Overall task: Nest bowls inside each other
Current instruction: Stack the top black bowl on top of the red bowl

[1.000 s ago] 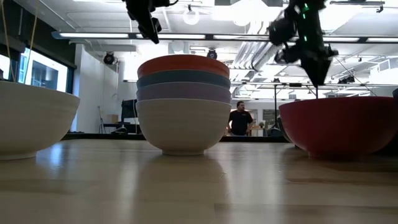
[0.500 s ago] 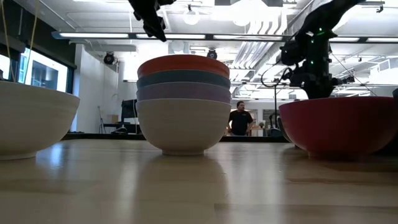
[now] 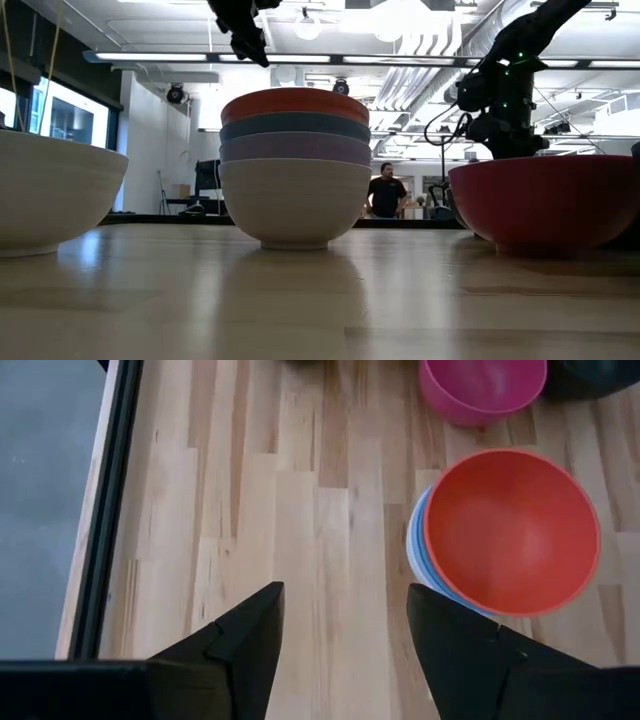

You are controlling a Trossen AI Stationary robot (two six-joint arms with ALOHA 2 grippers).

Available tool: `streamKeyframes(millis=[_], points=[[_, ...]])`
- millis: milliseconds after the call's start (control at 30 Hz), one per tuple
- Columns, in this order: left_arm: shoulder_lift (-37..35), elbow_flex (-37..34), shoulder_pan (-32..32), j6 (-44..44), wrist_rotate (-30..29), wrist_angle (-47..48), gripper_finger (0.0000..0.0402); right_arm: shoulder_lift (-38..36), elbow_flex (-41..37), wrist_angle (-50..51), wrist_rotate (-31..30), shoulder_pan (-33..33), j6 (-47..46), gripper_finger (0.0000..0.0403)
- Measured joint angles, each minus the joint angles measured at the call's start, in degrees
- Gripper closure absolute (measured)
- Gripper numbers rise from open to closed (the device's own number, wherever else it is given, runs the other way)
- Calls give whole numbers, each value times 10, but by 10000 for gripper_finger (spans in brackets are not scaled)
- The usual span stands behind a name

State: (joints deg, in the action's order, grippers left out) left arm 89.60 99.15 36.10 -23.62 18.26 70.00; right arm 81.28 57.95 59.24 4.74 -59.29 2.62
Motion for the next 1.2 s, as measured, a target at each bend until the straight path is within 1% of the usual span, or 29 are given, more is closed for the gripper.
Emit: streamKeyframes(millis=[167,333,500,667,900,1200], points=[[0,0,0,9,0,0,202,0,0,0,-2,0,3,282],[0,0,-1,9,0,1,202,0,0,4,-27,0,-6,282],[0,0,-1,10,0,1,202,0,-2,1,-26,0,-6,282],[0,0,-1,11,0,2,202,1,-29,-4,-21,0,6,282],[0,0,-1,10,0,2,202,1,-31,-20,-4,0,4,282],[0,0,-1,12,0,2,202,1,-31,-19,-3,0,-1,282]])
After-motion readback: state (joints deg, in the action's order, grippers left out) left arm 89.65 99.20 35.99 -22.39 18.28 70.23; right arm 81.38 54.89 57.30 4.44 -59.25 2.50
